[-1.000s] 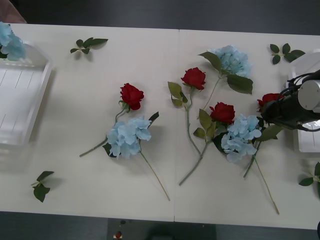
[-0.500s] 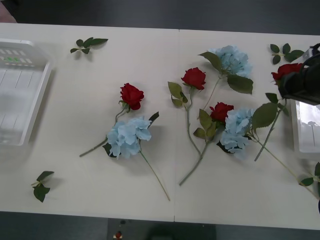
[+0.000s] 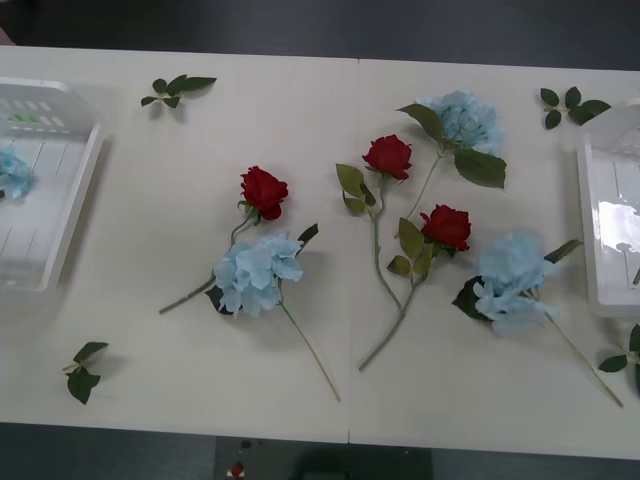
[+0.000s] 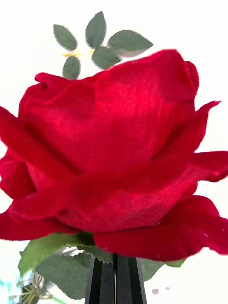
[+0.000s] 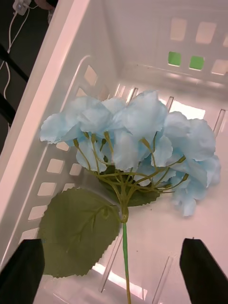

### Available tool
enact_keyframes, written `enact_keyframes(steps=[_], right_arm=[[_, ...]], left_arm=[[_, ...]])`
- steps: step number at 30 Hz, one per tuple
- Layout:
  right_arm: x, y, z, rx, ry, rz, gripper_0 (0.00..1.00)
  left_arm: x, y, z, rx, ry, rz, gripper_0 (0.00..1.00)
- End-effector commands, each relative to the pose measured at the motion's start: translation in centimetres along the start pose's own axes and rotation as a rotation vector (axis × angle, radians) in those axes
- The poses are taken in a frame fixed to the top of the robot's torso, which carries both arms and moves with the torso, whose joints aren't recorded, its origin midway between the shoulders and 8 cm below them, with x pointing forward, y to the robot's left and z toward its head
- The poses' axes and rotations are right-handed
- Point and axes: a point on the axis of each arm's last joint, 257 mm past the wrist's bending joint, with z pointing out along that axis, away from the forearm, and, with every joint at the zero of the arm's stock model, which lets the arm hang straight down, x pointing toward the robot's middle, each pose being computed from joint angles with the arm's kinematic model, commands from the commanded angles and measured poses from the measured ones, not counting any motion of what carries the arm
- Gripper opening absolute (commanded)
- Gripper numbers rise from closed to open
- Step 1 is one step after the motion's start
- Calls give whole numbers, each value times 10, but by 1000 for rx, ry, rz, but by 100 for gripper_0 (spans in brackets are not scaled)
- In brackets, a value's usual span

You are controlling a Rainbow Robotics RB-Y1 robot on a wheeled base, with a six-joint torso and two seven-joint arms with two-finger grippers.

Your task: Put the red flowers into the right box and the blue flowers into the left box

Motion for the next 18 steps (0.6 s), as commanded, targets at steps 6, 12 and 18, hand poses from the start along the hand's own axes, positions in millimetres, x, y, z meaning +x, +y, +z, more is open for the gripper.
enact_keyframes(steps=[6, 12, 18], right_arm=[[-32, -103, -22, 85, -34, 71, 0], [-12, -151, 5, 135, -24, 117, 0], [3, -165, 26, 173, -4, 117, 0]], left_arm=[[-66, -94, -48, 202, -141, 61, 100], [-52, -184, -89, 358, -119, 154, 100], [-23, -259, -118, 482, -87, 222, 100]])
